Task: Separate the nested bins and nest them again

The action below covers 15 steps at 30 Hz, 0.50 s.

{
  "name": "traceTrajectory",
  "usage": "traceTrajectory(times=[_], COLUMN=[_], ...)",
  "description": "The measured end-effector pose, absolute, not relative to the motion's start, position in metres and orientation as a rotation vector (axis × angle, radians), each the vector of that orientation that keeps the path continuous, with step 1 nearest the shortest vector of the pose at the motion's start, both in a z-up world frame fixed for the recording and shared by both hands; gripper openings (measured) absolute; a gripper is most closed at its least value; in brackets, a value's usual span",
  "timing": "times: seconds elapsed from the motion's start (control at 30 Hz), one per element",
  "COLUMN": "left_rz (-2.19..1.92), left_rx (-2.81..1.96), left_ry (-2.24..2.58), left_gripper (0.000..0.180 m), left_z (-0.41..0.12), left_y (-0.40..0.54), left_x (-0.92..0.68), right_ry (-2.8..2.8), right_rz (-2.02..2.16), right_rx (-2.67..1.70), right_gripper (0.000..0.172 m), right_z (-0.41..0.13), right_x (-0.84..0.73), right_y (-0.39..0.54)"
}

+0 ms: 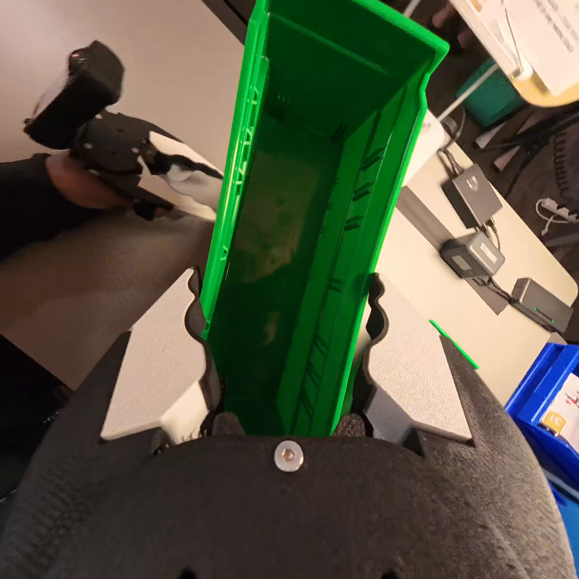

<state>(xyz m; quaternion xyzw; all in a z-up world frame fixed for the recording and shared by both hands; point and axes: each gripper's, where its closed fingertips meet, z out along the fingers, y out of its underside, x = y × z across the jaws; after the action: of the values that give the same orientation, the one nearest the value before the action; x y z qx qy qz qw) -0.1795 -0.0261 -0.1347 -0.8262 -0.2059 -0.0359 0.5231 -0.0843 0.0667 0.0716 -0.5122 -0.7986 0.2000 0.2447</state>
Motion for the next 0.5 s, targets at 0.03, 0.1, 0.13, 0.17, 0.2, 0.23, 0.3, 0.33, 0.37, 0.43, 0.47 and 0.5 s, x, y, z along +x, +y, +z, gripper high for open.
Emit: traceTrajectory(times=[0.03, 0.1, 0.13, 0.17, 0.2, 0.23, 0.3, 0.33, 0.37, 0.43, 0.47, 0.5], left_rz=[-0.086, -0.075, -0.055, -0.031, -0.003, 0.028, 0.089, 0.116, 0.141, 0.165, 0.158, 0.137], left_rx=[-1.959, -1.922, -1.909, -1.898, -1.887, -1.879, -1.863, -1.851, -1.839, -1.807, -1.786, -1.761], left_ry=[-0.534, -0.623, -0.667, -0.71, -0.752, -0.792, -0.87, -0.91, -0.95, -1.038, -1.079, -1.108], left_gripper=[0.068, 0.068, 0.069, 0.069, 0.069, 0.069, 0.069, 0.069, 0.069, 0.069, 0.069, 0.069], left_z=[-0.133, -0.13, -0.13, -0.131, -0.131, -0.132, -0.134, -0.135, -0.137, -0.141, -0.143, -0.143], left_y=[-0.033, -0.048, -0.058, -0.068, -0.079, -0.092, -0.117, -0.129, -0.141, -0.162, -0.169, -0.174], left_x=[-0.19, -0.213, -0.225, -0.238, -0.25, -0.262, -0.284, -0.293, -0.302, -0.316, -0.321, -0.324], right_ry=[-2.196, -2.236, -2.261, -2.291, -2.321, -2.349, -2.394, -2.413, -2.428, -2.45, -2.458, -2.465], right_rz=[0.556, 0.567, 0.567, 0.563, 0.559, 0.556, 0.56, 0.558, 0.552, 0.512, 0.487, 0.462], right_rx=[-1.378, -1.338, -1.319, -1.303, -1.29, -1.281, -1.28, -1.286, -1.291, -1.309, -1.315, -1.323], right_gripper=[0.107, 0.107, 0.107, 0.107, 0.107, 0.107, 0.107, 0.107, 0.107, 0.108, 0.108, 0.108], right_z=[0.073, 0.072, 0.068, 0.062, 0.054, 0.045, 0.025, 0.013, 0.001, -0.025, -0.038, -0.05], right_x=[-0.086, -0.09, -0.093, -0.096, -0.099, -0.103, -0.111, -0.115, -0.12, -0.127, -0.131, -0.133], right_y=[0.055, 0.028, 0.014, 0.0, -0.015, -0.028, -0.053, -0.063, -0.072, -0.084, -0.088, -0.091])
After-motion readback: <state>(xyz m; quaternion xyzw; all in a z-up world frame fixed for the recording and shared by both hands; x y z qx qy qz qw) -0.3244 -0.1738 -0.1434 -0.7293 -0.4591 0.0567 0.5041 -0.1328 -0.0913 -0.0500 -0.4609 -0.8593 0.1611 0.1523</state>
